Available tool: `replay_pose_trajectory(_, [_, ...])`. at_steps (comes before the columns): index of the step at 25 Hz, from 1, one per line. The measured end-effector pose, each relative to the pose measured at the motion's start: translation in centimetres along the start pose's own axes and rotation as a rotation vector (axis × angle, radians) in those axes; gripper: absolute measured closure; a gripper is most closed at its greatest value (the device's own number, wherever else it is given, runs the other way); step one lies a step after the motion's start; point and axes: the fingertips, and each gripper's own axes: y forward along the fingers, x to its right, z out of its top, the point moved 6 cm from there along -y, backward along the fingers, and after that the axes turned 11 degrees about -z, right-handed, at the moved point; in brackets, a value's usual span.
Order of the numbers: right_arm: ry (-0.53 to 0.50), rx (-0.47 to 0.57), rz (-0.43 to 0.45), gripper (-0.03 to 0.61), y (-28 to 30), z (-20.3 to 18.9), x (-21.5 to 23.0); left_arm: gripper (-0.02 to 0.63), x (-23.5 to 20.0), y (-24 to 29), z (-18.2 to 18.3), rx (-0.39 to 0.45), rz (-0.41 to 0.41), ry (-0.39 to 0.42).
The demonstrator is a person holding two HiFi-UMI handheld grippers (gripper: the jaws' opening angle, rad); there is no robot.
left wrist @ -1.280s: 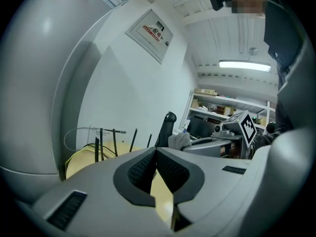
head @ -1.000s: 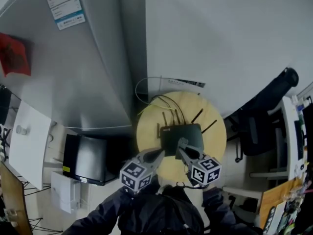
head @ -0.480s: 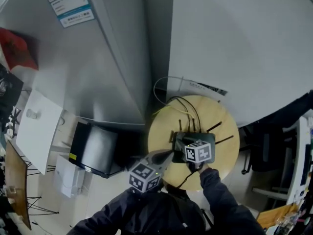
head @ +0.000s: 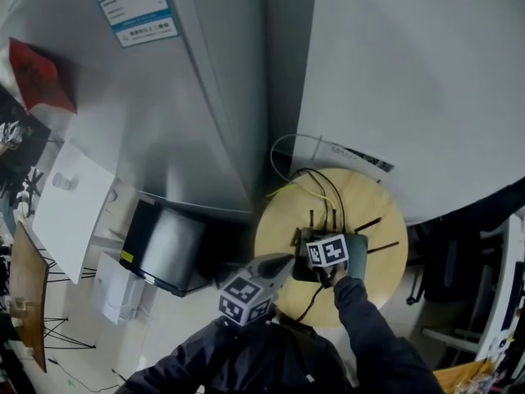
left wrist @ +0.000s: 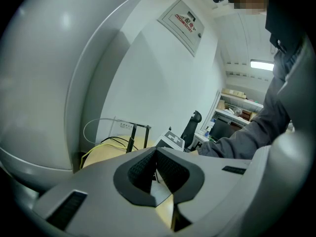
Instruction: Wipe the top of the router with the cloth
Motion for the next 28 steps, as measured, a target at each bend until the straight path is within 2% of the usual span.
replay_pose_trajectory(10, [0.020, 0.011, -0.088, 0.508, -2.1, -2.5, 5.4, 0.614, 0.9, 1.7, 0.4, -0.015, -0.036, 0.009])
replay_pose_trajectory(19, [0.103, -0.003, -0.180, 0.508, -4.2, -5.7, 11.6, 0.614, 1.7, 2.9, 0.3, -0.035, -0.060, 0.019])
replay_pose_trajectory(28, [0.126, 0.006, -0.252, 0.508, -5.3, -7.1, 14.2, 0.614, 1.8, 2.7, 0.1, -0.043, -0.064, 0.022])
